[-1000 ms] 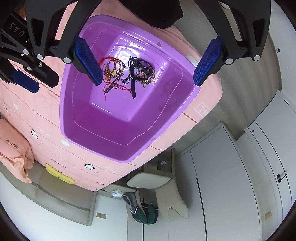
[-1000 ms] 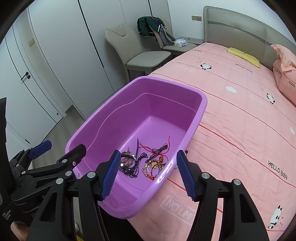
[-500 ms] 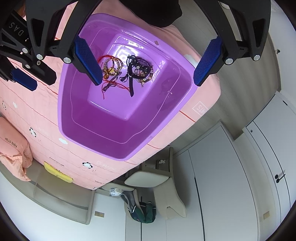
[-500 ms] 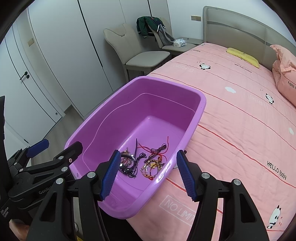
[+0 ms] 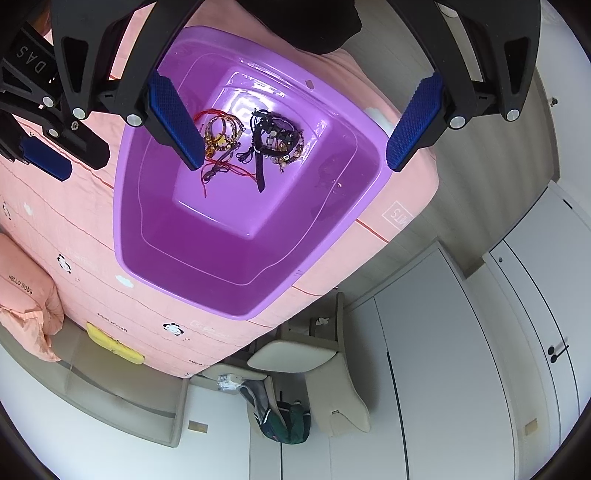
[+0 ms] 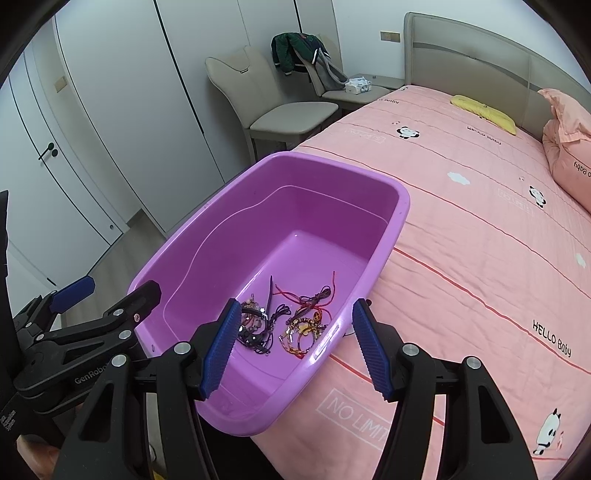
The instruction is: Organize jewelry
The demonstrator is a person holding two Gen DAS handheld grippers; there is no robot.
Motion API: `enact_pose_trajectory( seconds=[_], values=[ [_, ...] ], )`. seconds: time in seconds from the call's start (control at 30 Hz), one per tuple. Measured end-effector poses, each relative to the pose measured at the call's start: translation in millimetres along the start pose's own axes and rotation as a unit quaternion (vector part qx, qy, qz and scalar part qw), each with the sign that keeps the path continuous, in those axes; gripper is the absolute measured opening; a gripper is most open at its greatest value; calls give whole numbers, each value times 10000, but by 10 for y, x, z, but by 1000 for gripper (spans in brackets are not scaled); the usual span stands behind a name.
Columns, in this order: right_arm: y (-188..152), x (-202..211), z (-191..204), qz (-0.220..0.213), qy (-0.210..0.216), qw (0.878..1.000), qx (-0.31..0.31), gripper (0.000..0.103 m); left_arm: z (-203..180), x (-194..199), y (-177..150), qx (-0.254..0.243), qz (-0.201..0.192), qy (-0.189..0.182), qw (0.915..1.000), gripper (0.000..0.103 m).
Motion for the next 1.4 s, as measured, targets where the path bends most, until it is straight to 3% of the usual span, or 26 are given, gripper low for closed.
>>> enact_pose_trajectory(
  seconds=[1.4],
  values=[
    [-21,-54,-22,72,17,10000,-49,60,-17,-77,-34,-105,37,158,9998,97]
  ],
)
Point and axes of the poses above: each gripper's, at about its wrist camera, not at the fingertips, and x roughly against the way its jaws point, z to its left, y to its top, the point moved 6 cm from there along -x, roughly the way its jaws point, and after that the axes turned 14 degrees about x, right-handed, at the moved point
